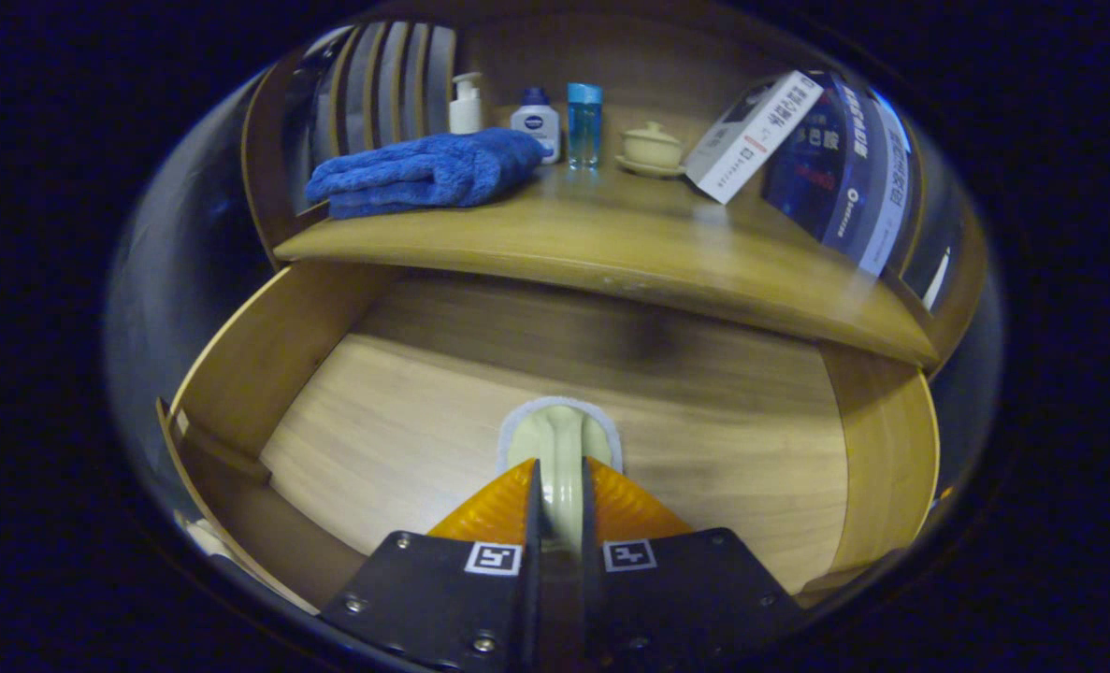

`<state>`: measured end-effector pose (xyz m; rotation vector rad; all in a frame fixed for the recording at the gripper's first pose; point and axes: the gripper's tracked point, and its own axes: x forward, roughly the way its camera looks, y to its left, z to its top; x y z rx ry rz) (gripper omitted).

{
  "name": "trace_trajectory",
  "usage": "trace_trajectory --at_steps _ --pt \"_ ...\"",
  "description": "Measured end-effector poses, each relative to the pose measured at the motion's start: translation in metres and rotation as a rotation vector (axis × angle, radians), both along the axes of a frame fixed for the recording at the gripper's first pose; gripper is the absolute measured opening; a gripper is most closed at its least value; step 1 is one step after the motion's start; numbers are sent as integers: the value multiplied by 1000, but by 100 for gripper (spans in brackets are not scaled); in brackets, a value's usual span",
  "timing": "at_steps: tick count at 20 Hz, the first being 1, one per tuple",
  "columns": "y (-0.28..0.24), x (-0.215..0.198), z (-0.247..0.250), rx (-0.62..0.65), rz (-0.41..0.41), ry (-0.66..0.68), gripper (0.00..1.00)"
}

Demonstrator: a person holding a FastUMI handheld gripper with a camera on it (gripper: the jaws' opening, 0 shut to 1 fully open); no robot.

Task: Pull open the drawer, take out the items inside it, and place them on the countertop above the cabinet.

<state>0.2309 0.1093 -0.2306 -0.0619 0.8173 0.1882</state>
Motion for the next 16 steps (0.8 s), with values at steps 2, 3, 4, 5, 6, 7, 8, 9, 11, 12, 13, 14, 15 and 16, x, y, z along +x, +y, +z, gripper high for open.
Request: trace_trajectory --at_steps 2,3,4,5,6,7,8,9,11,12,13,14,15,16 --pt "0 0 0 -24 7 -17 18" --pt "-1 -1 1 -24 7 -24 18" --pt "1 0 5 -18 3 -41 18" --pt "-2 4 5 1 -8 -59 11" --pt "-1 7 8 26 -19 -70 11" --pt "-2 7 9 48 -35 -73 11" --pt "-2 8 11 69 -44 -78 11" --pt "0 9 13 90 -47 -87 11" --pt "5 7 20 129 -35 -100 11" --pt "7 6 26 143 -29 -109 11" --pt "9 6 33 157 -25 -125 11" --pt "12 6 44 173 -19 -148 11" --pt "16 5 54 189 -7 -168 11" --pt "18 6 66 199 5 -186 11"
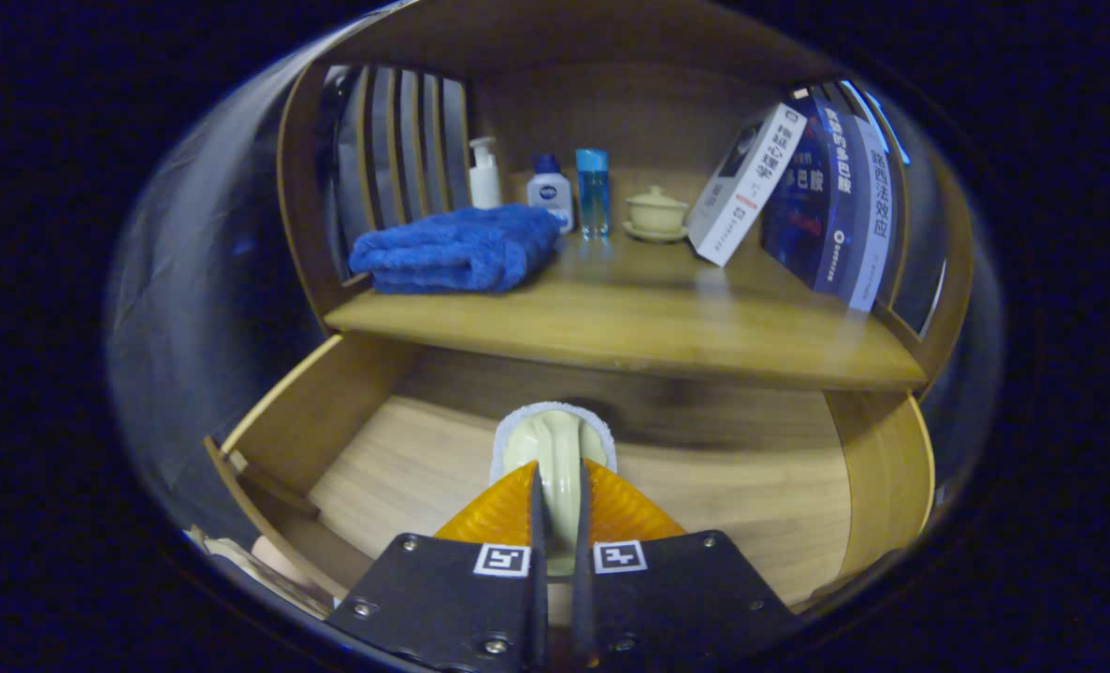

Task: Pull open the drawer, take out the items inside it, and place them on the countertop above the cabinet.

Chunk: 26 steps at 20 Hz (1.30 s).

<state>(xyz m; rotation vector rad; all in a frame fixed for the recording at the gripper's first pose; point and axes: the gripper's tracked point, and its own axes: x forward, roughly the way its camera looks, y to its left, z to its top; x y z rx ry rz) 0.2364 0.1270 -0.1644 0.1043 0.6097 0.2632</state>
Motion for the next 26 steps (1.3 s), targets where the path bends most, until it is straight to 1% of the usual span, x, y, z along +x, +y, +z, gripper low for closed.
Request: trace_trajectory --at_steps 4,8,12,15,17,20,23,26 --pt "4 0 47 28 19 -80 11" --pt "3 13 89 73 1 -155 11" --pt "-11 35 107 40 -42 -196 11" --pt "-21 59 108 -7 -88 -207 11" --pt "-28 76 103 -44 -121 -195 11" --pt "-38 100 88 -65 -174 -148 11" --pt "-46 123 73 -83 -203 -112 10" --pt "-52 136 66 -95 -229 -94 11"
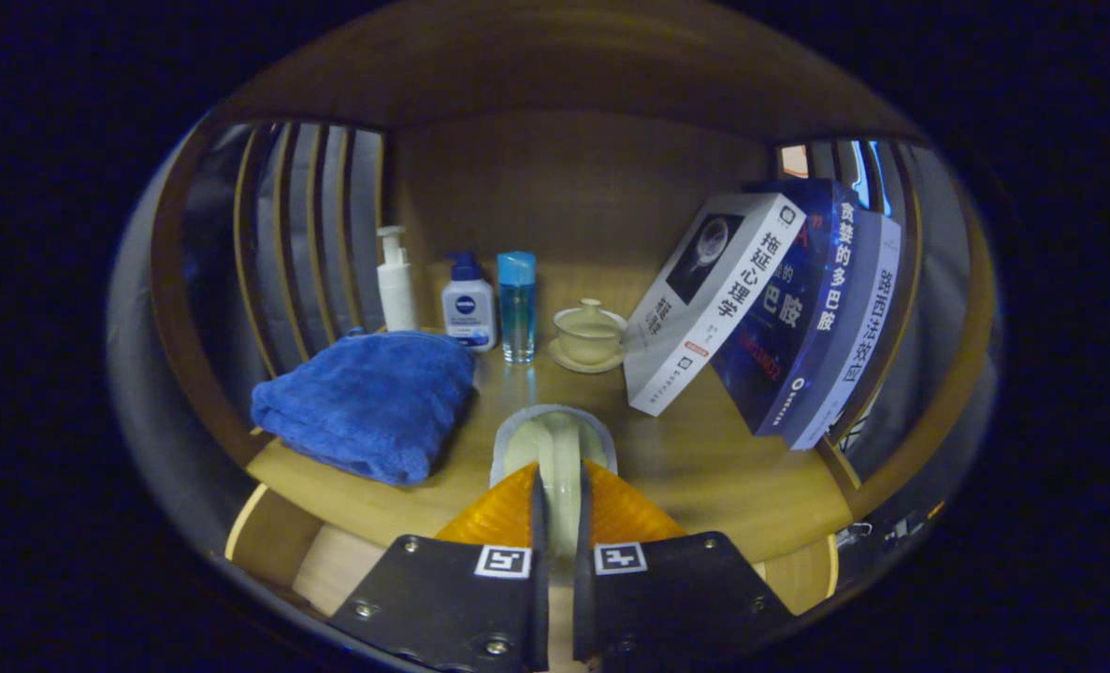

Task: Pull open the drawer, take out the items inside it, and place them on the countertop above the cabinet.

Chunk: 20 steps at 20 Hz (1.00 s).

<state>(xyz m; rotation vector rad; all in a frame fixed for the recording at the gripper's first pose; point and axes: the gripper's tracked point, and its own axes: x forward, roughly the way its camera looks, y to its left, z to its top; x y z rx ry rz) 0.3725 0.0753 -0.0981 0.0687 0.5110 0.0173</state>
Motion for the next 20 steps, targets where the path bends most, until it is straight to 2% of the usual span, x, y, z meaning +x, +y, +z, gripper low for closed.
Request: trace_trajectory --at_steps 4,8,9,11,14,20 --pt "-5 11 -2 0 -29 -6 11" --pt "-11 13 -9 -30 -50 -6 17" --pt "-9 15 -5 -18 -46 -20 20" --pt "-7 15 3 11 -49 -64 37" --pt "-12 15 29 23 -68 -161 39" --pt "-12 -22 55 29 -43 -226 39"
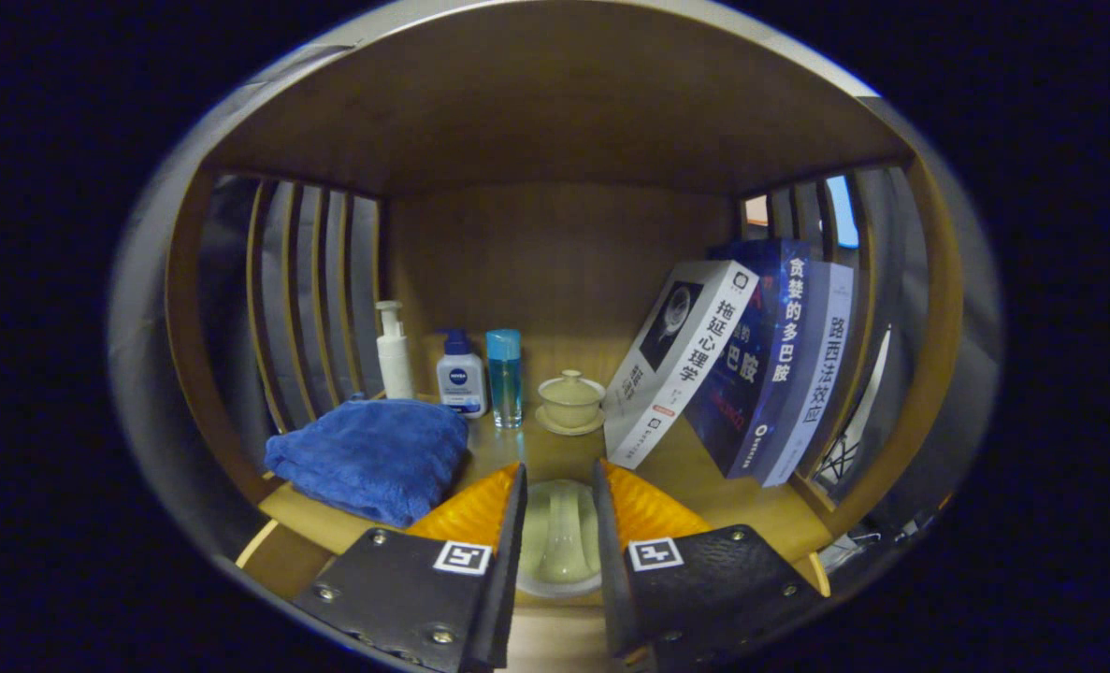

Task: Pull open the drawer, take out the items inside it, and place them on the countertop above the cabinet.

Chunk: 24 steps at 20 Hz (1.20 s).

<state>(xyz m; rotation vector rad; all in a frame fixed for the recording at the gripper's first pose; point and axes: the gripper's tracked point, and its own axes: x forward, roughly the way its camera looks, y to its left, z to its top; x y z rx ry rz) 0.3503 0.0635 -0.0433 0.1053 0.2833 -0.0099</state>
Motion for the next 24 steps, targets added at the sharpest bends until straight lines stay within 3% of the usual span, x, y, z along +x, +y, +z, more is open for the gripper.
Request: trace_trajectory --at_steps 7,9,13,19,24 --pt "13 -79 20 74 55 -70 39" --pt "20 -108 23 72 76 -93 45" --pt "33 -162 16 34 118 -136 73" --pt "41 -222 -7 56 84 -174 98" --pt "37 -260 -36 36 58 -152 98"
